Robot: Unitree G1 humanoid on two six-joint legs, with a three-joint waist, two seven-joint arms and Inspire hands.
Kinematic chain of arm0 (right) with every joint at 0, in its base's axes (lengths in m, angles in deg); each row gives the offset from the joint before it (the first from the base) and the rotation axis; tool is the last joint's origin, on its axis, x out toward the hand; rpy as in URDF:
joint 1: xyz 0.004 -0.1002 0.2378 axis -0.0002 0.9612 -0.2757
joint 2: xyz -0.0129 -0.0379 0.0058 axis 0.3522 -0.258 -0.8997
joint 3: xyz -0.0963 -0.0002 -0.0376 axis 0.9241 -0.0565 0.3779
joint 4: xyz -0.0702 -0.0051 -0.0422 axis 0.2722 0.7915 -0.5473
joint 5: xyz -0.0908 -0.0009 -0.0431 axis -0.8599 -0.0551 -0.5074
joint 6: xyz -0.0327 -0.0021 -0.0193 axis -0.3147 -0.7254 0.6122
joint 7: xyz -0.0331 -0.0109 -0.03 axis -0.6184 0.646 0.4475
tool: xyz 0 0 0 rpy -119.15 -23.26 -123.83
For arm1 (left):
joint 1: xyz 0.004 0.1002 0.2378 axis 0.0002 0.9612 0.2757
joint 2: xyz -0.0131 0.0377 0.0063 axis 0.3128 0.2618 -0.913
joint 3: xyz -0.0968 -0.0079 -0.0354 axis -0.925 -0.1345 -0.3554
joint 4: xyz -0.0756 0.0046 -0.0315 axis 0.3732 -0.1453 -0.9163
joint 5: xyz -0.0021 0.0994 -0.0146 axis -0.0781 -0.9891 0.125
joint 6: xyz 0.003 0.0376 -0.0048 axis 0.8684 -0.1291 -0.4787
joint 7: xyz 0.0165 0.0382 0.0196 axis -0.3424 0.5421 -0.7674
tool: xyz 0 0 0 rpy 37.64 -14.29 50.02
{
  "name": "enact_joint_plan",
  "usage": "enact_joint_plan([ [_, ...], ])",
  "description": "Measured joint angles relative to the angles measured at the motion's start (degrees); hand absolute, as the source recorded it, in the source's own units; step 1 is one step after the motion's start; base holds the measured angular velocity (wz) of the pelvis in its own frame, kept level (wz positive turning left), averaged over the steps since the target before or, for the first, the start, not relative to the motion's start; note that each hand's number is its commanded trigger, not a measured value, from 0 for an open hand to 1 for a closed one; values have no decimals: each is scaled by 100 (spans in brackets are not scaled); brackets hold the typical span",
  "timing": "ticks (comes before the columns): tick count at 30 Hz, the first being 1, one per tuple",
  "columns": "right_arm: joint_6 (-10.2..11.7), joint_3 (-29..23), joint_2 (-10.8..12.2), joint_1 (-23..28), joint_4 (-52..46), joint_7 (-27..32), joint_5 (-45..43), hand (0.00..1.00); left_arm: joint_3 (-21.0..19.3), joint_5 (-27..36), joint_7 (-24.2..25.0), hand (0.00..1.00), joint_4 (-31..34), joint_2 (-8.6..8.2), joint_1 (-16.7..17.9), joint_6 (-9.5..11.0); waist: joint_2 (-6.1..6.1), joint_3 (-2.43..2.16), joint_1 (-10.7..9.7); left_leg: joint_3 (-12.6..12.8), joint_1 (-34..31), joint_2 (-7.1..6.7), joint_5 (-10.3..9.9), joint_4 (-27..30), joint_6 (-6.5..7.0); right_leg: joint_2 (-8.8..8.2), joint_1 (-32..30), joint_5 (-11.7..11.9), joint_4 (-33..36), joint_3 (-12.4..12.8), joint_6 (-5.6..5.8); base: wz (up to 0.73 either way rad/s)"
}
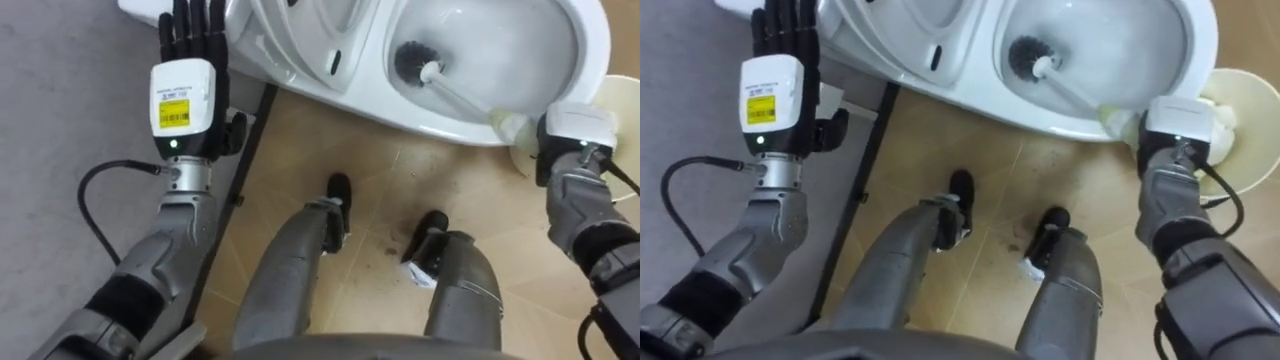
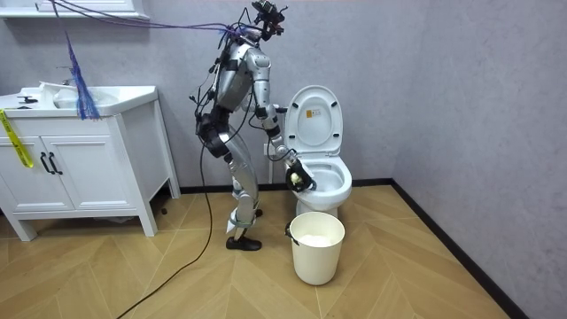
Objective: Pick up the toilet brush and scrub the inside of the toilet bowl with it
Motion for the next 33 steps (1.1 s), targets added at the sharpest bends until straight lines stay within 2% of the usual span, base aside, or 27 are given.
enact_joint_plan([
  [4, 136, 3, -21, -37, 295, -171, -11, 100, 2, 0, 241, 0, -9, 3, -20, 130, -145, -1, 19, -16, 181, -89, 1, -13, 1, -81, 176, -47, 33, -7, 56, 7],
  [7, 280, 4, -20, 13, 330, -379, -102, 100, -3, 7, 463, 0, -46, 30, -19, 139, -271, 1, 10, 18, 439, -112, 0, -57, 2, -97, 424, -82, -11, 1, 92, 2],
  [10, 318, 2, 13, 237, 247, -476, -107, 100, -20, 16, 647, 0, -194, 18, -87, 186, -346, -4, -7, -37, 725, -103, 0, -90, 1, -62, 808, -100, -149, -63, 116, 11],
  [13, 412, -17, 31, 632, 139, -642, -193, 100, -106, 12, 981, 0, -316, -2, -57, 225, -370, -12, -40, -84, 1111, -62, -8, -163, 5, 32, 1320, -66, -426, -188, 142, 8],
  [15, 475, -183, 51, 1038, -115, -788, -228, 100, -304, 14, 1166, 0, -324, -8, 216, 261, -417, -67, -27, -113, 1457, -29, -78, -378, -1, 112, 1659, -3, -668, -205, 155, -12],
  [18, 528, -346, 99, 1338, -205, -909, -276, 100, -479, 63, 1354, 0, -325, -9, 479, 311, -460, -104, -94, -97, 1789, -2, -123, -578, -7, 214, 1970, 62, -894, -210, 178, -9],
  [19, 532, -427, 139, 1507, -270, -977, -303, 100, -582, 154, 1463, 0, -314, -9, 675, 348, -498, -184, -136, -64, 1958, 12, -122, -683, -9, 240, 2143, 95, -1034, -223, 183, -8],
  [21, 662, -651, 203, 1945, -391, -1001, -380, 100, -841, 213, 1688, 0, -215, -21, 1080, 388, -563, -250, -255, -68, 2341, 8, -133, -847, -25, 296, 2592, 136, -1301, -234, 220, 3],
  [23, 683, -888, 302, 2270, -528, -1050, -470, 100, -1120, 228, 1833, 0, -80, -18, 1455, 382, -623, -292, -284, -69, 2639, 28, -151, -987, -52, 375, 2925, 180, -1561, -237, 243, -2],
  [26, 745, -1308, 365, 2759, -820, -1124, -503, 100, -1512, 276, 1966, 0, 245, -24, 1983, 386, -710, -303, -388, -68, 3126, 17, -172, -1225, -78, 433, 3418, 225, -1895, -271, 278, -2],
  [27, 754, -1378, 393, 2852, -875, -1124, -505, 100, -1576, 289, 1967, 0, 281, -28, 2047, 400, -731, -314, -393, -67, 3213, 11, -176, -1264, -84, 437, 3508, 227, -1949, -282, 284, 7],
  [29, 794, -1622, 527, 3171, -928, -1112, -429, 100, -1853, 429, 1968, 0, 404, -131, 2321, 460, -797, -361, -460, -72, 3568, -16, -203, -1421, -97, 443, 3914, 232, -2172, -357, 320, 11],
  [33, 860, -1840, 713, 3447, -925, -1113, -397, 100, -2122, 584, 1968, 0, 437, -374, 2454, 505, -799, -354, -465, -129, 4031, -81, -223, -1619, -108, 463, 4427, 232, -2436, -396, 384, 9],
])
